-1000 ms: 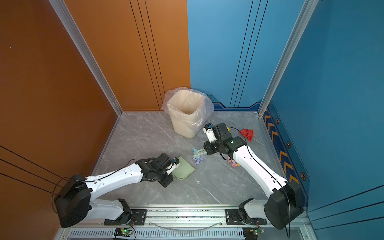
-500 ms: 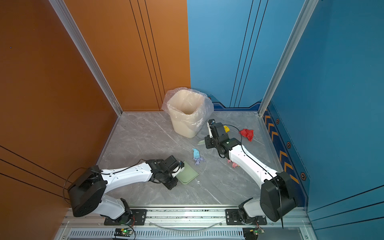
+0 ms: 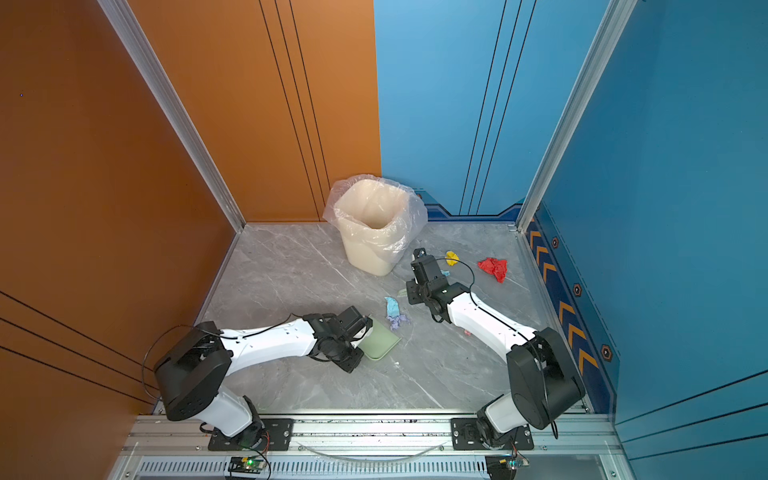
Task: Sweep away the paper scraps from the table
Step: 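Sweep the blue and purple scraps into the dustpan with the right gripper's brush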
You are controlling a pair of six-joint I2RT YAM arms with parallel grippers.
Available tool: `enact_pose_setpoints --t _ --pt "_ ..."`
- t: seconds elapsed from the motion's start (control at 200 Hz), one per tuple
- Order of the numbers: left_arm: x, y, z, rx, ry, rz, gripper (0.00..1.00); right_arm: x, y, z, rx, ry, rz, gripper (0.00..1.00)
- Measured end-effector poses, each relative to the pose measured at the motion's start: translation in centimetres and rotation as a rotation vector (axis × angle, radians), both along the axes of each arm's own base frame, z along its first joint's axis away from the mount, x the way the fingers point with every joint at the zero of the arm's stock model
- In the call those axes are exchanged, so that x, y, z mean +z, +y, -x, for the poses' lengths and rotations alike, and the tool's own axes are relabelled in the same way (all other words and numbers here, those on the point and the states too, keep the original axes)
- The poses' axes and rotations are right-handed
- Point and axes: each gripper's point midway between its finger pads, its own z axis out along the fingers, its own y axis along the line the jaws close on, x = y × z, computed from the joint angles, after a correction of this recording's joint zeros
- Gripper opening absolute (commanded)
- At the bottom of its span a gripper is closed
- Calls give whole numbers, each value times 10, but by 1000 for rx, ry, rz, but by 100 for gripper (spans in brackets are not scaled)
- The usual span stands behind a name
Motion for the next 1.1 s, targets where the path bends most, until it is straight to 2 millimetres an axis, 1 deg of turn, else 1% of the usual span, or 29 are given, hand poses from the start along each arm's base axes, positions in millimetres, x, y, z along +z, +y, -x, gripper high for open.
enact_pose_setpoints --t 0.2,0.38,0.586,0.721,0.821,0.886,0.976,1.101 --pt "0 0 -2 6 0 0 0 -17 15 21 67 49 35 0" --pt "0 1 -4 12 1 0 0 -23 27 42 136 83 26 0" --pt "0 0 -5 12 1 1 0 -14 43 73 260 103 -30 0" --pt "0 0 -5 13 1 1 0 -5 44 88 316 99 -66 0" --pt "0 0 -5 13 2 0 0 1 41 92 332 83 -84 0" --pt "0 0 -5 13 2 0 0 5 35 91 321 71 -99 0" --pt "-1 0 -5 13 2 0 0 13 25 83 287 37 -118 0" --pt "0 0 -6 13 2 0 0 22 16 66 238 -20 -132 0"
